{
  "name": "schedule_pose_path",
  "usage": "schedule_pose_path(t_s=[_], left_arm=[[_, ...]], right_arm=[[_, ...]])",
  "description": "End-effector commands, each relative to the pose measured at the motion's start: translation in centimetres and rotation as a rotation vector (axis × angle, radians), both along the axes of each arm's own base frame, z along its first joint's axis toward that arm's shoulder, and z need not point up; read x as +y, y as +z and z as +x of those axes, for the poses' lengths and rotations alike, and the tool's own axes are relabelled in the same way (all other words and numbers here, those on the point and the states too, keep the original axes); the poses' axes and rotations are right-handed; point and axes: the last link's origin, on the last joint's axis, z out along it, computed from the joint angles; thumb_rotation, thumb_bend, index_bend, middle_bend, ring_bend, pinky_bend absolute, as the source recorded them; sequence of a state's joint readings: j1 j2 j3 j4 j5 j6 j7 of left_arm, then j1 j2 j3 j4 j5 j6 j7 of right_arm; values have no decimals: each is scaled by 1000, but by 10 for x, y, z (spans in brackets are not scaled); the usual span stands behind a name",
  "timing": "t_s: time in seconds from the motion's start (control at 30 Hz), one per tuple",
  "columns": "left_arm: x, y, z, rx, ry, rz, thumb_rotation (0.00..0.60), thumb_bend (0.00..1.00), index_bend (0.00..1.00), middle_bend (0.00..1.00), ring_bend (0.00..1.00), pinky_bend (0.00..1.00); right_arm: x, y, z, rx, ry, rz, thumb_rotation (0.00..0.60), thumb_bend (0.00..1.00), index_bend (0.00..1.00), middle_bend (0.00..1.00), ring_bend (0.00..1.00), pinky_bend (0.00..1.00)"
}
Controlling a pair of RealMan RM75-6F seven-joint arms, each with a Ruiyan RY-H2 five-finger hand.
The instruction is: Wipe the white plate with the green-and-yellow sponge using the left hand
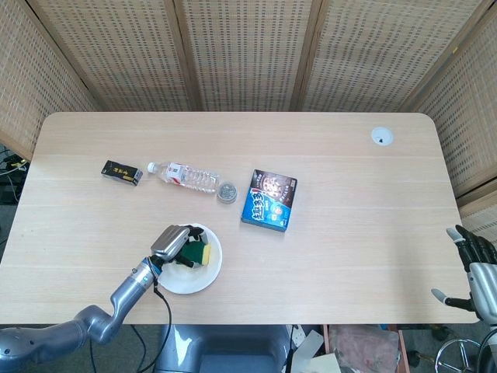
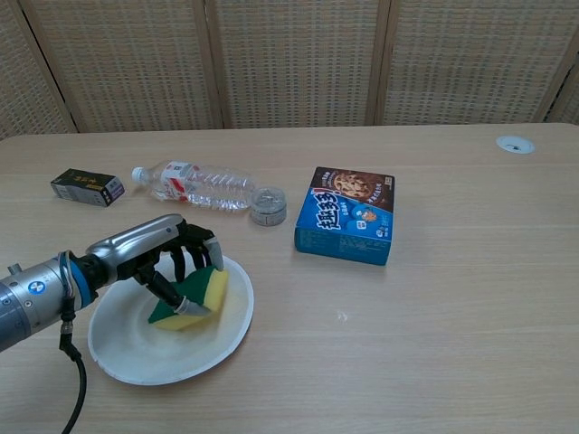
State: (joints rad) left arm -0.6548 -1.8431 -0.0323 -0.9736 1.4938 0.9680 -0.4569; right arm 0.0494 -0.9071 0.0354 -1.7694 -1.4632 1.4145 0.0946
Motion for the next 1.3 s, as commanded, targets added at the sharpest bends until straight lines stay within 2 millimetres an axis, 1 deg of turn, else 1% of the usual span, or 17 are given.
schedule_pose_path(t_s=[0.03,0.13,0.2,0.33,0.47,0.6,0.97,1.17,1.3], left_arm=[[9,20,5,-41,-15,52,600,105,570,481,406,472],[14,32,5,-42,-16,70,600,105,570,481,406,472],[17,38,1,-21,-17,76,600,105,570,481,406,472],[18,43,-9,15,-4,78,600,105,570,481,406,472],[17,41,-16,32,15,67,600,105,570,481,406,472],[15,33,-21,51,15,57,600,105,570,481,406,472],[6,12,-22,75,-4,31,600,106,570,481,406,472],[7,13,-19,60,-7,39,600,106,570,482,406,472],[10,22,-15,35,-11,59,600,106,570,482,406,472]], right_arm=[[0,0,0,-2,1,0,600,0,0,0,0,0],[0,0,0,-1,1,1,600,0,0,0,0,0],[0,0,1,-1,2,3,600,0,0,0,0,0],[1,0,1,0,4,1,600,0,0,0,0,0],[1,-1,1,2,4,4,600,0,0,0,0,0],[0,-2,2,4,3,5,600,0,0,0,0,0],[1,0,1,-3,4,0,600,0,0,0,0,0],[1,2,1,-7,4,-4,600,0,0,0,0,0],[2,2,1,-7,5,-4,600,0,0,0,0,0]])
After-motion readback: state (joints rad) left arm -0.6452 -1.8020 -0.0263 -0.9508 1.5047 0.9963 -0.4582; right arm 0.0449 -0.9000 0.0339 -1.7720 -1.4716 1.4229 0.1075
